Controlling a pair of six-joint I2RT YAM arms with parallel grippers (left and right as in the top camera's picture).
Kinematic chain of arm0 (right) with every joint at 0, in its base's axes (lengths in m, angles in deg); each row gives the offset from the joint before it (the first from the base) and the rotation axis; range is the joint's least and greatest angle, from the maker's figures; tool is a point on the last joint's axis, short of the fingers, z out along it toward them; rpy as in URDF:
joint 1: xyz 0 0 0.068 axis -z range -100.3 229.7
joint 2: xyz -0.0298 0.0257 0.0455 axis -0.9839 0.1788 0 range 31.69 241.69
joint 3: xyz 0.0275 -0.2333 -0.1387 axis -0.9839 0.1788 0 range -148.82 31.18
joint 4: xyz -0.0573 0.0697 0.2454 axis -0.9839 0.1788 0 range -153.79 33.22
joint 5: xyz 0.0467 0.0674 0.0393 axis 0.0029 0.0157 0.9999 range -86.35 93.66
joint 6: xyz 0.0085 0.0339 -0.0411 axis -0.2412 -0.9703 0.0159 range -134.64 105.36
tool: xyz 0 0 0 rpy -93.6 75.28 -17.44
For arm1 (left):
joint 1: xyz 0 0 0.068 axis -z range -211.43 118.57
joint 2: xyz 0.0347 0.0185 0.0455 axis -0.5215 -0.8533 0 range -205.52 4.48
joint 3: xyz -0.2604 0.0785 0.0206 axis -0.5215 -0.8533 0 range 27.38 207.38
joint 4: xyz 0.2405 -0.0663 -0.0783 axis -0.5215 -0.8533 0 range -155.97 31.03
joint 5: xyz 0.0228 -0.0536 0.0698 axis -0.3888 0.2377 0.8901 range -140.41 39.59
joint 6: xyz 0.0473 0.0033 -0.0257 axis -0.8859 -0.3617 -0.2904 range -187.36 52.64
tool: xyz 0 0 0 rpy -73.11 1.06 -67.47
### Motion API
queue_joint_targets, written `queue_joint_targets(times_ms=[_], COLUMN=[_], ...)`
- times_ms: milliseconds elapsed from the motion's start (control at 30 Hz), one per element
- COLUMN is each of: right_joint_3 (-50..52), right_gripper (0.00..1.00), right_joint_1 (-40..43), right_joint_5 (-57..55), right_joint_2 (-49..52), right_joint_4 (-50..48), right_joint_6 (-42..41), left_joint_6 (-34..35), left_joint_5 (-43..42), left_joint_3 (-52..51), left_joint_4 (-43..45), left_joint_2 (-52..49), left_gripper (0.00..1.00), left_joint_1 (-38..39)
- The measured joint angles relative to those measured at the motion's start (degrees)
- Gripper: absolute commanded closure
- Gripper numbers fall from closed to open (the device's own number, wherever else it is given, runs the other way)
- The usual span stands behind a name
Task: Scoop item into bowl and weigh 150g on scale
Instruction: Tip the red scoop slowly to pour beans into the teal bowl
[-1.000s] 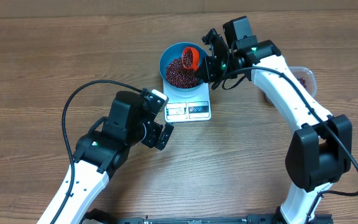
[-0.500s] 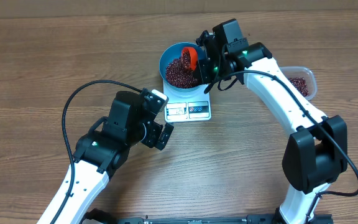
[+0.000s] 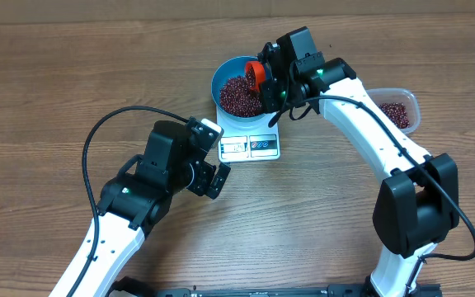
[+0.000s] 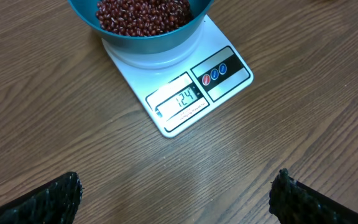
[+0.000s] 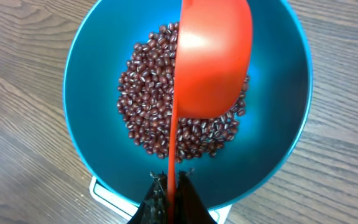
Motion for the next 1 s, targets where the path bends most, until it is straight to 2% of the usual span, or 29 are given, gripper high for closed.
queue_joint_targets(times_ms=[267,700,1000], right_joint_3=[0.0,0.0,0.0], right_gripper=[0.96,0.96,0.96], right_joint_1=[-0.8,-7.2,-7.3], right_joint_5=[-2.4,-12.4,-15.2], right_joint_2=[0.0,0.0,0.0], right_joint_4=[-0.1,-0.6,-0.7], right_joint_6=[3.0,6.3,7.3], left_joint_6=[0.0,0.0,0.0], left_joint_5=[0.0,0.0,0.0], left_joint_3=[0.0,0.0,0.0], left_joint_4=[0.0,0.0,0.0], left_joint_2=[0.0,0.0,0.0], left_gripper=[0.0,0.01,0.0], left_joint_1=[0.0,0.0,0.0])
